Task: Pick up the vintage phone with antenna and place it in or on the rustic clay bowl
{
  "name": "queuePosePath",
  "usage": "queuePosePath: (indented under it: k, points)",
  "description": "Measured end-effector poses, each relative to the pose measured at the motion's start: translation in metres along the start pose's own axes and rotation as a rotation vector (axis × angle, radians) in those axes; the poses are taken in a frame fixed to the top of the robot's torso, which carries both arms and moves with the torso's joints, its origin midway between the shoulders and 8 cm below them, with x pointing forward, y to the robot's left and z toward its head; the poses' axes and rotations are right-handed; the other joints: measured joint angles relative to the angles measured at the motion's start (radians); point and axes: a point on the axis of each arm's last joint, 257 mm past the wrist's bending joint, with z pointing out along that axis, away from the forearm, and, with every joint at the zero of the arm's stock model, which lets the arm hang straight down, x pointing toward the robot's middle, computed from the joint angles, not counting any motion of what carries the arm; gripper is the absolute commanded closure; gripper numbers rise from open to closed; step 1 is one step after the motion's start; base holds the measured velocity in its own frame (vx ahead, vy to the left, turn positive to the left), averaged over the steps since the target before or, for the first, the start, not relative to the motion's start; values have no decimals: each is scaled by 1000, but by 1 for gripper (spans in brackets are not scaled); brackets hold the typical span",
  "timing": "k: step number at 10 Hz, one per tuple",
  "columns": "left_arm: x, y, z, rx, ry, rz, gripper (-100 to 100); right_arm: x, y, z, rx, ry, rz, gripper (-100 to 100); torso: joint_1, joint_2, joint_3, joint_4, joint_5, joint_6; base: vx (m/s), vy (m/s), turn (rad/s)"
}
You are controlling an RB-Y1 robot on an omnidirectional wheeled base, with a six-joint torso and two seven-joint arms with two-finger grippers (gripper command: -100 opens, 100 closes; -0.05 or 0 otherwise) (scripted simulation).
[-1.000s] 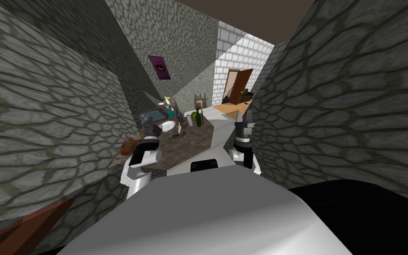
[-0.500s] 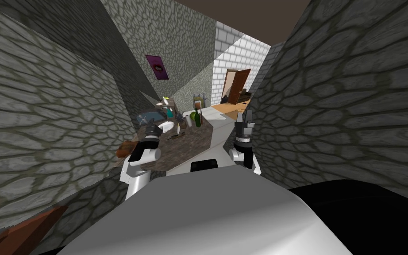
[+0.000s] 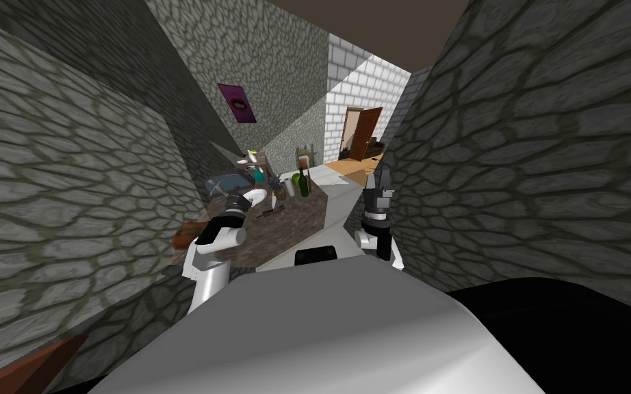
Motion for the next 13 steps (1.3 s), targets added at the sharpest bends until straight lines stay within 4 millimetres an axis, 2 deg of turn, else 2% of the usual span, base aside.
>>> queuePosePath:
  k: [7, 13]
  points:
    - [-20, 44, 10, -181, -40, -56, -100, 0, 0, 0, 0, 0, 0, 0, 0, 0, 0, 0, 0, 0, 3, -1, -46]
    - [-31, 73, 10, -321, -71, -109, -100, 0, 0, 0, 0, 0, 0, 0, 0, 0, 0, 0, 0, 0, 6, -1, -56]
